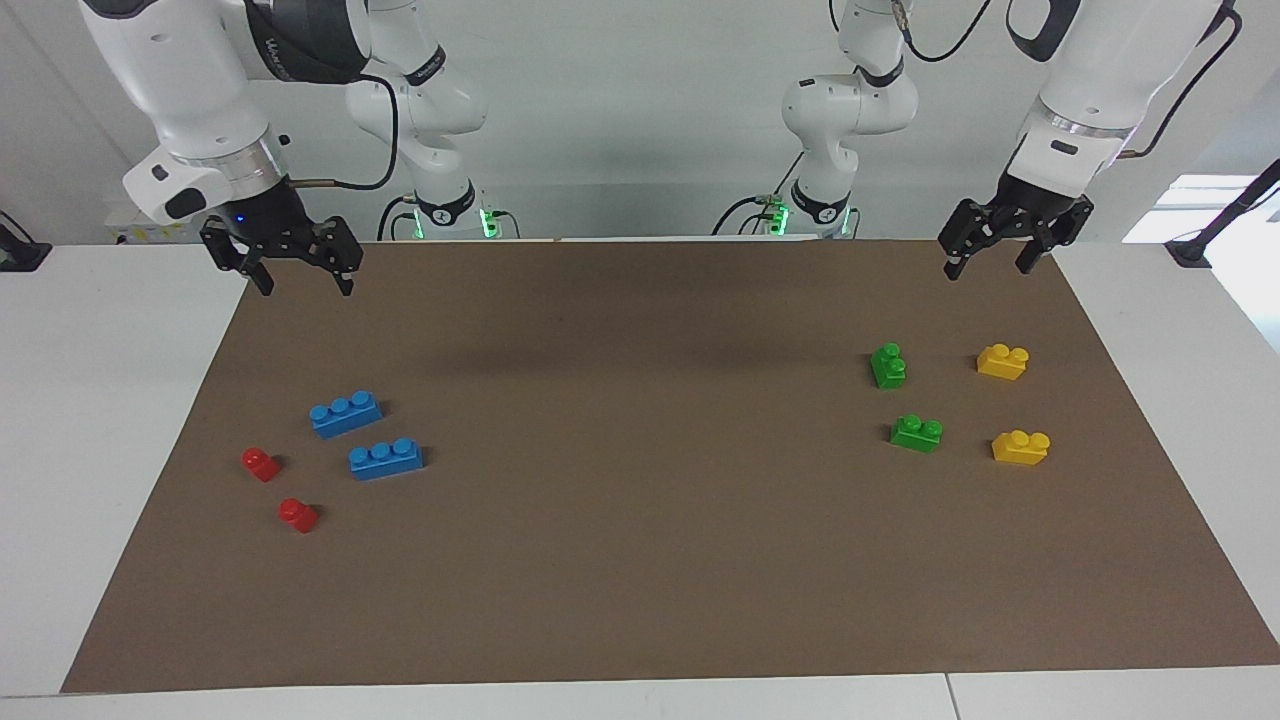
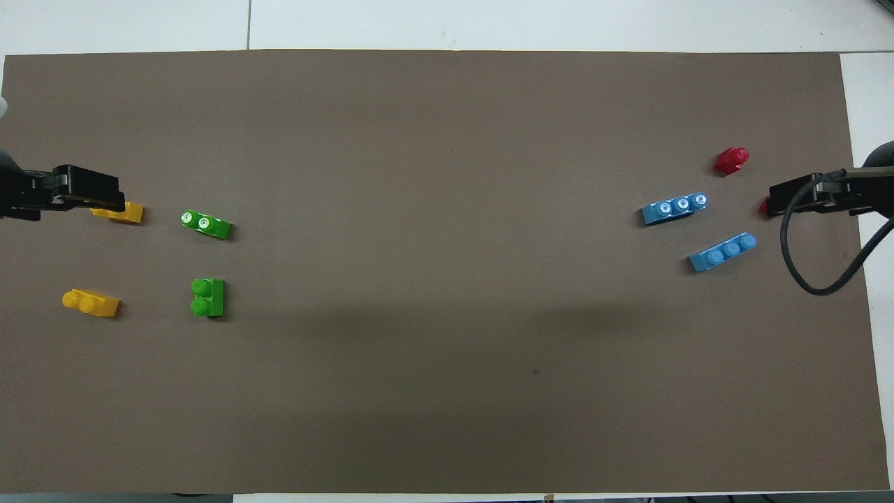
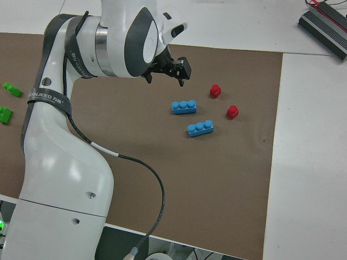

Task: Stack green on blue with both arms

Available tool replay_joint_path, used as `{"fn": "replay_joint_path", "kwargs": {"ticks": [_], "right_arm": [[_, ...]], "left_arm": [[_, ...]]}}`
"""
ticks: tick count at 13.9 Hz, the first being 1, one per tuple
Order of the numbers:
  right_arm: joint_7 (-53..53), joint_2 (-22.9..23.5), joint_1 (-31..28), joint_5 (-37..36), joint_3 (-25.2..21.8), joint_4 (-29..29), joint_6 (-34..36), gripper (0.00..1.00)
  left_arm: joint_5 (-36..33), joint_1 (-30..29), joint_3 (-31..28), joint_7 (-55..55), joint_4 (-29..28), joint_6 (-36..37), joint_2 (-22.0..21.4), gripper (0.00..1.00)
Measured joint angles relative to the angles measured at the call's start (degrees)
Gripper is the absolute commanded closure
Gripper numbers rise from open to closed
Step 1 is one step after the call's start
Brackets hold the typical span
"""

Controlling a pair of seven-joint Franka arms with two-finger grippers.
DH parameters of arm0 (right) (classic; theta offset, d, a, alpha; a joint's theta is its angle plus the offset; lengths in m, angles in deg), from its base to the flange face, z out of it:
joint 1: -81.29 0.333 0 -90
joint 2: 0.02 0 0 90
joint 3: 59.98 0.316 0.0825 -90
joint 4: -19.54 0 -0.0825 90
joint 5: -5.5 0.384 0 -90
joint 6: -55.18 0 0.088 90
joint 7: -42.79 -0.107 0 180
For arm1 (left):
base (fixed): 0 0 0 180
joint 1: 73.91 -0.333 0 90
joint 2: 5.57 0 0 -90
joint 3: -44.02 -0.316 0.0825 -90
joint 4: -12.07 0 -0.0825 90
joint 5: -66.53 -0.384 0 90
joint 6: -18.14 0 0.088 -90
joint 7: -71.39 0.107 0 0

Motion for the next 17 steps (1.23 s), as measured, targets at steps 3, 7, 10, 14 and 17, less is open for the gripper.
{"fn": "replay_joint_path", "kwargs": {"ticks": [3, 7, 10, 14, 17], "right_arm": [[0.0, 0.0, 0.0, 0.0, 0.2, 0.0, 0.0, 0.0], [0.0, 0.0, -0.1, 0.0, 0.0, 0.0, 0.0, 0.0], [0.1, 0.0, -0.7, 0.0, -0.2, 0.0, 0.0, 0.0], [-6.0, 0.1, -0.9, 0.0, -0.3, 0.4, -4.8, 0.01], [-20.9, 1.6, -0.9, 1.4, -0.3, 1.3, -6.5, 0.02]], "left_arm": [[0.0, 0.0, 0.0, 0.0, 0.0, 0.0, 0.0, 0.0], [0.0, 0.0, 0.0, 0.0, 0.0, 0.0, 0.0, 0.0], [0.0, -0.1, -0.3, -0.1, 0.0, 0.0, 0.0, 0.0], [0.0, -0.9, -0.8, 0.6, -4.8, -4.8, -1.4, 0.0], [0.0, -2.2, -0.8, 4.4, -9.7, -7.4, -2.2, 0.0]]}}
